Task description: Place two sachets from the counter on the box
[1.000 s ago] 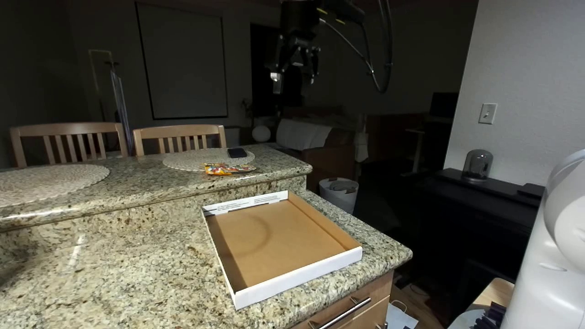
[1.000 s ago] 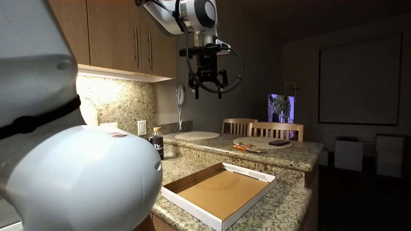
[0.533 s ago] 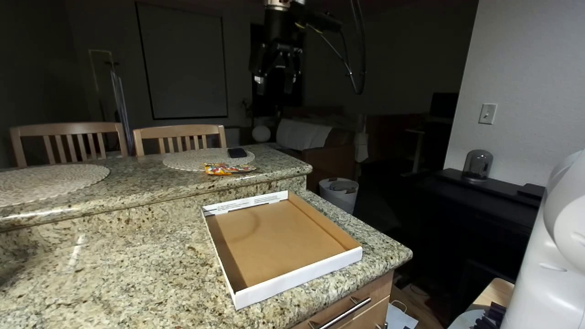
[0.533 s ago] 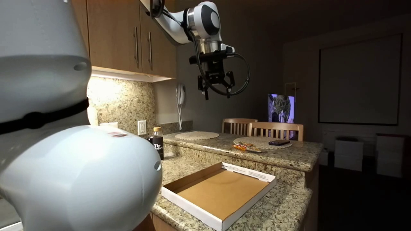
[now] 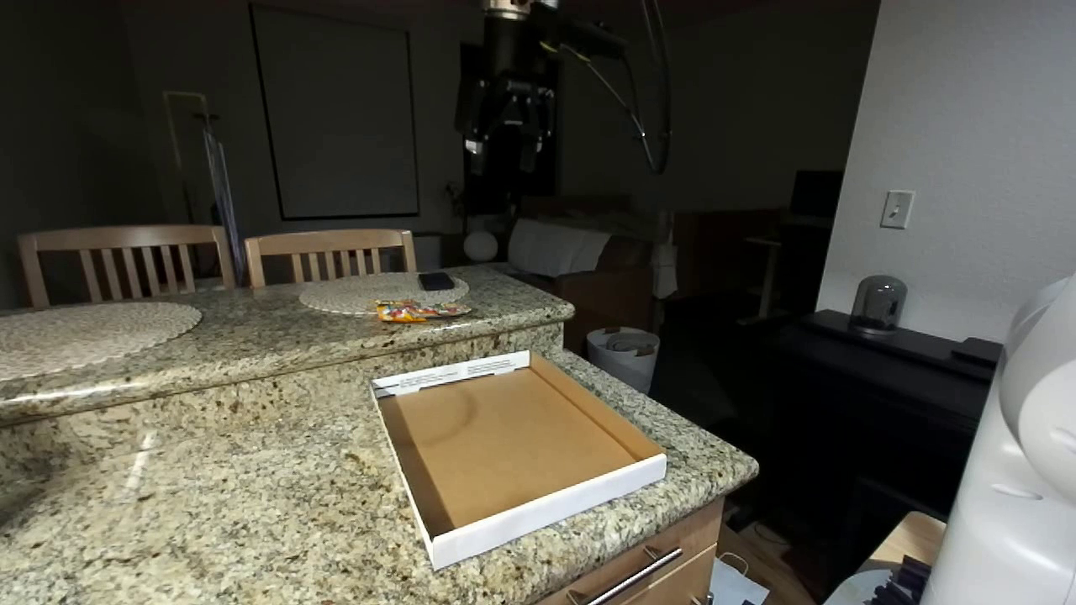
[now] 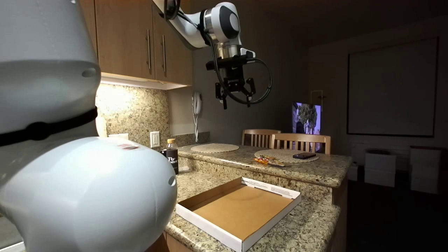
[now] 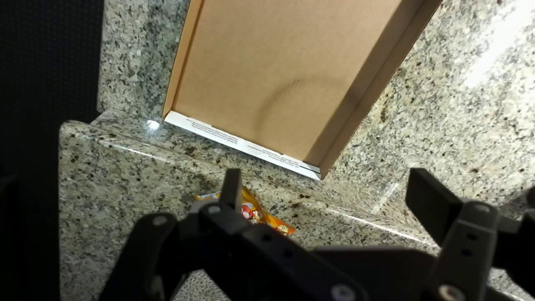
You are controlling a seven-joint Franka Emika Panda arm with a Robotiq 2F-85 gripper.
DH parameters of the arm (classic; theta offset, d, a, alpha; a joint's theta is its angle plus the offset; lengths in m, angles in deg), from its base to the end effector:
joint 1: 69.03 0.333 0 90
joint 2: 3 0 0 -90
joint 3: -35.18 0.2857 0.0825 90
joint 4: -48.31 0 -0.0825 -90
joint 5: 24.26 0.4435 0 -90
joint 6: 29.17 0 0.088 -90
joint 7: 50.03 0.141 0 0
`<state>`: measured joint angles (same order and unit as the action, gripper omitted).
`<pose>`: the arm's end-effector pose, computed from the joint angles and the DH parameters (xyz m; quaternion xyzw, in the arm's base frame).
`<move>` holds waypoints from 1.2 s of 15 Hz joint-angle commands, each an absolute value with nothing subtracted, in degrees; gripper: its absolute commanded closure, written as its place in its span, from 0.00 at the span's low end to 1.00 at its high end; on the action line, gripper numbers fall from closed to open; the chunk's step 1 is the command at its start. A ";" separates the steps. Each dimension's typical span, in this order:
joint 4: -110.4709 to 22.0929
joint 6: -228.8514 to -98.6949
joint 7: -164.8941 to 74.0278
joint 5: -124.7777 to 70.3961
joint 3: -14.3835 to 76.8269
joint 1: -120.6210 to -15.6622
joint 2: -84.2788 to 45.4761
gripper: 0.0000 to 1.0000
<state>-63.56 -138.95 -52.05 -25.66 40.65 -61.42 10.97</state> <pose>0.5620 0.1310 0.5305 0.9854 0.1334 0.1047 0.0134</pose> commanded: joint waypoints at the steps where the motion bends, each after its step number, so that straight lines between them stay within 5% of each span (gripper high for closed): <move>1: -61.06 -137.37 -49.96 -24.16 41.74 -61.48 7.62 0.00; 18: -20.20 -137.57 -36.80 -26.75 38.20 -61.01 -33.44 0.00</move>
